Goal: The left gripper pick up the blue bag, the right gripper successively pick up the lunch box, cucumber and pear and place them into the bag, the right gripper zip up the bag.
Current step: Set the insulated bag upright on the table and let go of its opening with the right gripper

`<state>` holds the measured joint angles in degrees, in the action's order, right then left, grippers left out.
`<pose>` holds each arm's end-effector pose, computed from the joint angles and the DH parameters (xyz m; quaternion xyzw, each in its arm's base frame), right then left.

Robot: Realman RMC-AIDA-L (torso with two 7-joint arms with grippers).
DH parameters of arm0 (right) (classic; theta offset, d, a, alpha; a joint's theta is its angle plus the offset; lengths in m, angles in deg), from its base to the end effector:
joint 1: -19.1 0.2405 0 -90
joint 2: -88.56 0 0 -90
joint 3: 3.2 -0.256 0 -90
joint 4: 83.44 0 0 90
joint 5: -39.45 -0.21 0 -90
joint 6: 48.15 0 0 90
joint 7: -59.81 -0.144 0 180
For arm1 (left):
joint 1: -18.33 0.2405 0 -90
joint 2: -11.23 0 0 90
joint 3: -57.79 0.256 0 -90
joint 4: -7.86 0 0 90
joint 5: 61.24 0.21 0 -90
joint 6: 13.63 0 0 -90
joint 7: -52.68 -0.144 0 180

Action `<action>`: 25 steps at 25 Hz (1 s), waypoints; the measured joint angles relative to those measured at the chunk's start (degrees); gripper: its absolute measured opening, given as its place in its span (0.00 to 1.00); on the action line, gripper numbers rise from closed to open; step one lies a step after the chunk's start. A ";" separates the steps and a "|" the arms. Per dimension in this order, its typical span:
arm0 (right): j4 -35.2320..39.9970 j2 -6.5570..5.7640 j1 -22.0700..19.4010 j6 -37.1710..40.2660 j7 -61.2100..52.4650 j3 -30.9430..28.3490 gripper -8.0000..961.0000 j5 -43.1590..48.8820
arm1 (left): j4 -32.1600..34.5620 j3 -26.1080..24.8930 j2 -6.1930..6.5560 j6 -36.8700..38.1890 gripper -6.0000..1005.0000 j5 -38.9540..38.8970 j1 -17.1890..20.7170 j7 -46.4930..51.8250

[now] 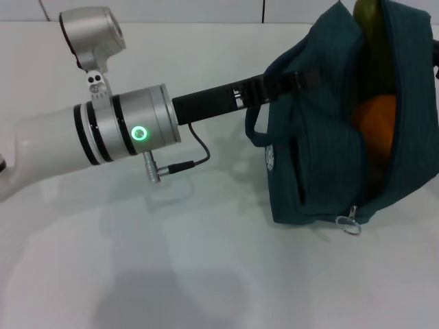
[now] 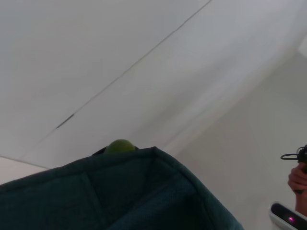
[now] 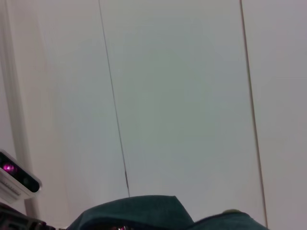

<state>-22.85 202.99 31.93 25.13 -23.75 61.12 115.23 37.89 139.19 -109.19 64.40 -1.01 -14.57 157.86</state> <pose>0.2432 0.3326 0.0791 -0.8752 0.1719 0.3400 0.2982 -0.1635 0.3402 -0.0575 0.7934 0.4275 0.4314 0.0416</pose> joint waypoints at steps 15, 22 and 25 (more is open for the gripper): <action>-0.63 -0.96 -0.98 1.70 -1.71 -3.48 0.05 3.94 | -0.05 14.36 -0.08 -3.57 0.05 -13.68 1.30 -3.67; -2.73 -1.42 -0.30 2.73 -2.06 -6.24 0.05 6.47 | -0.17 15.90 -0.13 -6.39 0.05 -14.70 1.45 -4.37; -4.31 -1.58 0.71 3.01 -1.79 -6.29 0.05 6.87 | -0.58 16.51 -0.20 -7.61 0.05 -15.15 1.44 -4.78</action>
<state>-27.15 201.41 32.64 28.13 -25.54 54.83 122.10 37.31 155.70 -109.40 56.78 -16.16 -13.12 153.08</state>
